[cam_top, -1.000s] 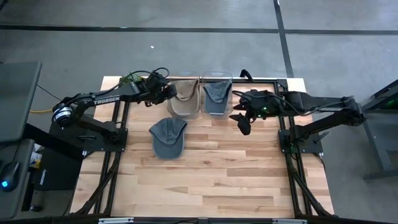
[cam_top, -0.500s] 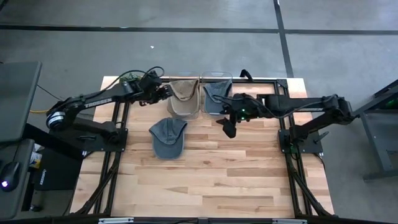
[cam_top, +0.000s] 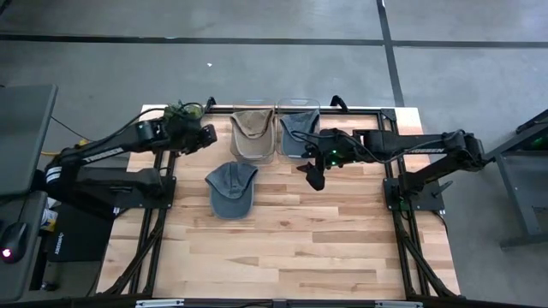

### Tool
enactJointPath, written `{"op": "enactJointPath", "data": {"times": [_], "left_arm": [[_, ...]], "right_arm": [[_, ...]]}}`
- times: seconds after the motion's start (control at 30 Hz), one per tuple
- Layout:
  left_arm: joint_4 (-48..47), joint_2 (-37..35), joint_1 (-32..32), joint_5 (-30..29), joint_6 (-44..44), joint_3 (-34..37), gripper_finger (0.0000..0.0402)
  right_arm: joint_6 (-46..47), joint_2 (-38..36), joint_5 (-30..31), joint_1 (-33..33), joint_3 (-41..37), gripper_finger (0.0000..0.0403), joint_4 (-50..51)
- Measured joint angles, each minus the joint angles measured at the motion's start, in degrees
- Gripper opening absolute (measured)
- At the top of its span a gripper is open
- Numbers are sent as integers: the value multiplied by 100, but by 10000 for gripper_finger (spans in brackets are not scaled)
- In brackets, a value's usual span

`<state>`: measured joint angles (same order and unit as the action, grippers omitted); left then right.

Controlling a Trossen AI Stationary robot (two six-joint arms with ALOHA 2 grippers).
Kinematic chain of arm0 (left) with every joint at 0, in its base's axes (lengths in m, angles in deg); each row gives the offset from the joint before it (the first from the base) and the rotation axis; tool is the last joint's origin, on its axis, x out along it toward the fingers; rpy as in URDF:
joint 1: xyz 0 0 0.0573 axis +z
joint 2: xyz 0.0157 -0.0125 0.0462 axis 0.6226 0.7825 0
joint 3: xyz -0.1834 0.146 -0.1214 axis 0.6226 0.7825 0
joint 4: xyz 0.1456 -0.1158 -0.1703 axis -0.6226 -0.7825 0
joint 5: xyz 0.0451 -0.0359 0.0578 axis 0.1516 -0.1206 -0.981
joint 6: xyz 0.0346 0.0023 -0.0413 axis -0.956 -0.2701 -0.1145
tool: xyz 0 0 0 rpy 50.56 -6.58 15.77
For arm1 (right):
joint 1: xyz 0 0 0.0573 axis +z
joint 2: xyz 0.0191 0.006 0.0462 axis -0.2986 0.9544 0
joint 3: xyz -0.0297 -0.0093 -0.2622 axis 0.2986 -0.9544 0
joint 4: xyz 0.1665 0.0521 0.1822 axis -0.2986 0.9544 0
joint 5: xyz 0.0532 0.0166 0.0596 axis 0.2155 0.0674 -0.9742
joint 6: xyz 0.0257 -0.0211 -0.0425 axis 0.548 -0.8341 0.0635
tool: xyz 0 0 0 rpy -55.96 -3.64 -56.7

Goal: Pick & Place hat
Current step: Put the blue cap into the right transparent bin

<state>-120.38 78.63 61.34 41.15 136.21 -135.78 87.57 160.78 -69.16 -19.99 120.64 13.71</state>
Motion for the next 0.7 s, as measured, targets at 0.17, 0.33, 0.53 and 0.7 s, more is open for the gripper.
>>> {"op": "enactJointPath", "data": {"times": [0.17,0.33,0.53,0.7], "left_arm": [[-201,-68,-679,-217,658,0,174],[-438,-56,-1430,-293,1212,0,174],[-983,-38,-2385,-513,2424,0,174],[-1467,22,-3257,-689,3617,2,175]], "right_arm": [[-99,-2,-77,0,0,216,1],[-257,-4,-173,0,0,216,36],[-260,-4,-199,1,-2,216,224],[-242,-4,-316,2,-2,216,452]]}}
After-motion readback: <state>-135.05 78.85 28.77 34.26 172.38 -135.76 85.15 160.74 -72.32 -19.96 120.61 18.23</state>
